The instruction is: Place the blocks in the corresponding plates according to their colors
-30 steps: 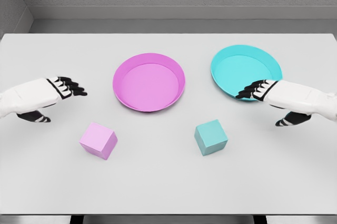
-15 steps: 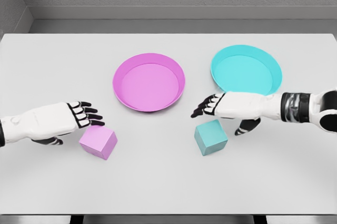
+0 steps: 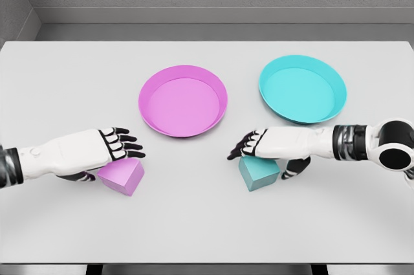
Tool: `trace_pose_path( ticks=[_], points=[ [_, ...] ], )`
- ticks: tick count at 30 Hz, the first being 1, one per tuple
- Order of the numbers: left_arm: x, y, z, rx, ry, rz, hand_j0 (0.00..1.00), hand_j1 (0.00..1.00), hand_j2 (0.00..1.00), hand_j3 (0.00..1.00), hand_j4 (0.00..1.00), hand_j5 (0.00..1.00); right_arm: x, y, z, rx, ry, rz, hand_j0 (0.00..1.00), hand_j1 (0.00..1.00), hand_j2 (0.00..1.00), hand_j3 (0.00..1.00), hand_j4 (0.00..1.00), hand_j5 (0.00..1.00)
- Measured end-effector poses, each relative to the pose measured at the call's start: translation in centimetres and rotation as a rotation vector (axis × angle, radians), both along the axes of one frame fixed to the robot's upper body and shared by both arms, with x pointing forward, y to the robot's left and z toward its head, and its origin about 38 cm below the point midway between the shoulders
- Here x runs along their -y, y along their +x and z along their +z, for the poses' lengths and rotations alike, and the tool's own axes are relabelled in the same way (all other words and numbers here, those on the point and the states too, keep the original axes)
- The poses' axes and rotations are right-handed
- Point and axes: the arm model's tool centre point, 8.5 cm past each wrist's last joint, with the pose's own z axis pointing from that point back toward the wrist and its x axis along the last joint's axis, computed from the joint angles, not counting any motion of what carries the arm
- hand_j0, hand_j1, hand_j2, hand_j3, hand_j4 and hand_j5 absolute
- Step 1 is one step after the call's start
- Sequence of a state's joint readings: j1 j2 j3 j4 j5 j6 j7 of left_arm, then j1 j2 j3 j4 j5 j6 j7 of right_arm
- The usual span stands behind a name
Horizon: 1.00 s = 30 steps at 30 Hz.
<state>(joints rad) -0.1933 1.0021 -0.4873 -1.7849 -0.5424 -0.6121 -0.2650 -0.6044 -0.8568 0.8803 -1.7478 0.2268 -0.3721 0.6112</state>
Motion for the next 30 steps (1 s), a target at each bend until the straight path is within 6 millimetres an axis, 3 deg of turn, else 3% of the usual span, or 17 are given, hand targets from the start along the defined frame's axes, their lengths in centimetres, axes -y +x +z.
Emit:
trace_pose_path(
  ticks=[6, 8, 12, 24, 28, 30],
  points=[
    [0.5, -0.2, -0.5, -0.014, -0.005, -0.011, 1.0, 1.0, 1.0, 1.0, 1.0, 1.0, -0.1, -0.3, -0.4, -0.013, -0.005, 0.007, 0.99, 0.99, 0.99, 0.99, 0.99, 0.99],
    [0.6, -0.3, -0.7, -0.019, -0.006, -0.013, 1.0, 1.0, 1.0, 1.0, 1.0, 1.0, -0.1, -0.4, -0.6, -0.018, -0.004, 0.008, 0.82, 0.82, 0.82, 0.82, 0.82, 0.82],
    [0.8, -0.5, -1.0, -0.028, -0.006, -0.02, 1.0, 1.0, 1.0, 1.0, 1.0, 1.0, -0.1, -0.5, -0.6, -0.02, 0.0, 0.01, 0.61, 0.61, 0.61, 0.61, 0.61, 0.61],
    [1.0, -0.2, -1.2, -0.02, 0.017, -0.03, 1.0, 1.0, 1.0, 1.0, 1.0, 1.0, 0.2, -0.4, -0.4, -0.012, -0.013, 0.013, 0.6, 0.6, 0.6, 0.6, 0.6, 0.6],
    [1.1, 0.0, -1.1, -0.01, 0.026, -0.036, 1.0, 1.0, 1.0, 1.0, 1.0, 1.0, 0.3, 0.3, 1.0, 0.026, -0.014, 0.012, 0.6, 0.6, 0.6, 0.6, 0.6, 0.6],
    [1.1, 0.0, -1.2, -0.01, 0.032, -0.038, 0.93, 0.93, 0.93, 0.93, 0.93, 0.93, 0.5, 0.5, 1.4, 0.039, -0.01, 0.007, 0.61, 0.61, 0.61, 0.61, 0.61, 0.61]
  ],
)
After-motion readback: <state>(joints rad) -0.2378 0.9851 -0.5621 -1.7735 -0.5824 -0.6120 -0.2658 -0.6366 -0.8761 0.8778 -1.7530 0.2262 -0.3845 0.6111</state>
